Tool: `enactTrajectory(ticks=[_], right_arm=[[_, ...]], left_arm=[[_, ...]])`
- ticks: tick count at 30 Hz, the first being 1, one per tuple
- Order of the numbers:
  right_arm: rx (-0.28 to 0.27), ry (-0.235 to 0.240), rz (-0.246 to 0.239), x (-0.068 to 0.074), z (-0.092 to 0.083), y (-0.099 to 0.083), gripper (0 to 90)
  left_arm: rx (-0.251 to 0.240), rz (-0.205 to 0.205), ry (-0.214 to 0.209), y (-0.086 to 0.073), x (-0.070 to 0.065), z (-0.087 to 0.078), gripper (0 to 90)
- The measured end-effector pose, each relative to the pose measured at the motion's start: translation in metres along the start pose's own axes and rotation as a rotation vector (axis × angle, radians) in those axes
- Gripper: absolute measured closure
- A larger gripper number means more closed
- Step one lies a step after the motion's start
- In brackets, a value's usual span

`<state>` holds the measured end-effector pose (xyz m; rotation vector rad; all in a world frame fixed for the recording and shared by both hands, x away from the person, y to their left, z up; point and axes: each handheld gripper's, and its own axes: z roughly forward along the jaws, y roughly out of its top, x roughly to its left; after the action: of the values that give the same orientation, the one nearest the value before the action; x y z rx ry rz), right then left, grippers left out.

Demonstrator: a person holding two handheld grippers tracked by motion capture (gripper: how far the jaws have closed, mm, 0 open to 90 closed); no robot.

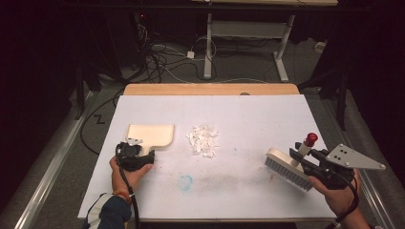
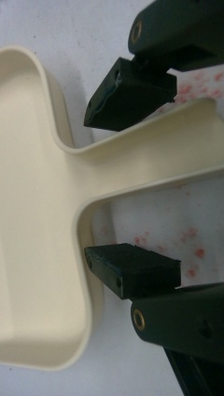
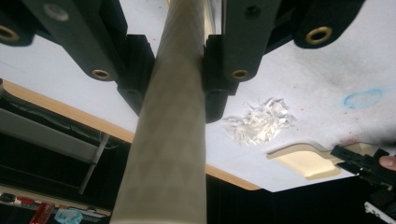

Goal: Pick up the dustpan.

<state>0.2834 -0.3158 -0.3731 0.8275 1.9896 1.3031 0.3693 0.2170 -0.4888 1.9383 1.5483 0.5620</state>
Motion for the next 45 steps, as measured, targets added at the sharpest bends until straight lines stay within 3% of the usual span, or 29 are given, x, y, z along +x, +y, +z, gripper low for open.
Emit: enactTrajectory(ticks=[2,5,8,13,17,20,26,33,35,36,38,45], right_arm=[[0.005,-0.001,0.004,0.0,0.0,0.0,69.7],[0.002,-0.002,0.002,-0.001,0.0,0.0,69.7],[0.003,-0.002,0.001,-0.001,-0.001,0.0,69.7],[0.003,0.0,0.001,-0.002,0.0,0.0,69.7],[0.003,-0.003,0.005,-0.003,0.0,-0.001,69.7],[-0.005,-0.008,0.005,-0.004,0.0,-0.001,69.7],[-0.007,-0.038,0.024,-0.006,-0.001,-0.002,69.7],[0.018,-0.061,0.052,-0.011,0.0,-0.003,69.8],[0.025,-0.058,0.041,-0.011,0.0,-0.003,69.8],[0.025,-0.058,0.041,-0.011,0.0,-0.003,69.8],[0.029,-0.056,0.054,-0.012,0.002,-0.003,69.8],[0.047,-0.044,0.038,-0.01,0.008,-0.003,69.8]], left_arm=[[0.0,-0.004,-0.005,0.003,0.002,0.001,36.7],[0.001,-0.006,-0.012,0.006,0.005,0.003,51.7],[0.001,0.02,-0.01,0.008,0.007,0.004,62.3],[0.017,0.054,-0.01,0.012,0.007,0.004,63.3],[0.031,0.101,0.001,0.015,0.006,-0.003,63.5],[0.03,0.115,-0.007,0.016,0.007,-0.009,63.6],[0.035,0.2,0.004,0.016,0.007,-0.034,63.7],[0.041,0.234,-0.035,0.011,0.008,-0.057,63.7],[0.046,0.283,-0.055,0.01,0.003,-0.073,63.7],[0.046,0.283,-0.055,0.01,0.003,-0.073,63.7],[0.046,0.323,-0.079,0.005,-0.005,-0.087,63.6],[0.083,0.384,-0.141,-0.016,-0.02,-0.1,63.6]])
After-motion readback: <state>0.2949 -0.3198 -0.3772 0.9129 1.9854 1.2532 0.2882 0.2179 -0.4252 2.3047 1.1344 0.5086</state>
